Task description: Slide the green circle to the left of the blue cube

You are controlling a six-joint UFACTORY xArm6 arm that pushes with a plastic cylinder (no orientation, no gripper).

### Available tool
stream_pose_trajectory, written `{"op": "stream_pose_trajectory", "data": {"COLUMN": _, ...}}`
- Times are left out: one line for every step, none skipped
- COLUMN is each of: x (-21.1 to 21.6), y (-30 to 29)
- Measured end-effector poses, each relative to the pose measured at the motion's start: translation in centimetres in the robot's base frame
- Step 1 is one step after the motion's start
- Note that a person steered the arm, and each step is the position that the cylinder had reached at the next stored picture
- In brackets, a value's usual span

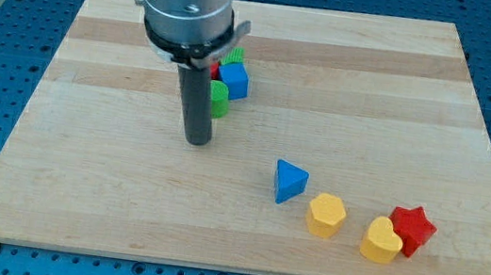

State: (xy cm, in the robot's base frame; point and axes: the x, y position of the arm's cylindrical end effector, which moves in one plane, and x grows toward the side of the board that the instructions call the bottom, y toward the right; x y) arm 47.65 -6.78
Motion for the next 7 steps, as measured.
{"op": "stream_pose_trajectory", "data": {"x": -1.5, "y": 1.0}}
{"op": "stream_pose_trajectory", "data": {"x": -2.5, "y": -2.3}}
{"op": "stream_pose_trajectory", "data": {"x": -4.4, "y": -4.8}}
{"op": "stream_pose_trajectory", "data": {"x": -6.1, "y": -4.9}}
{"op": "stream_pose_trajectory", "data": {"x": -2.8, "y": -3.8}}
{"op": "stream_pose_trajectory", "data": {"x": -1.5, "y": 0.4}}
{"op": "stream_pose_trajectory", "data": {"x": -2.7, "y": 4.3}}
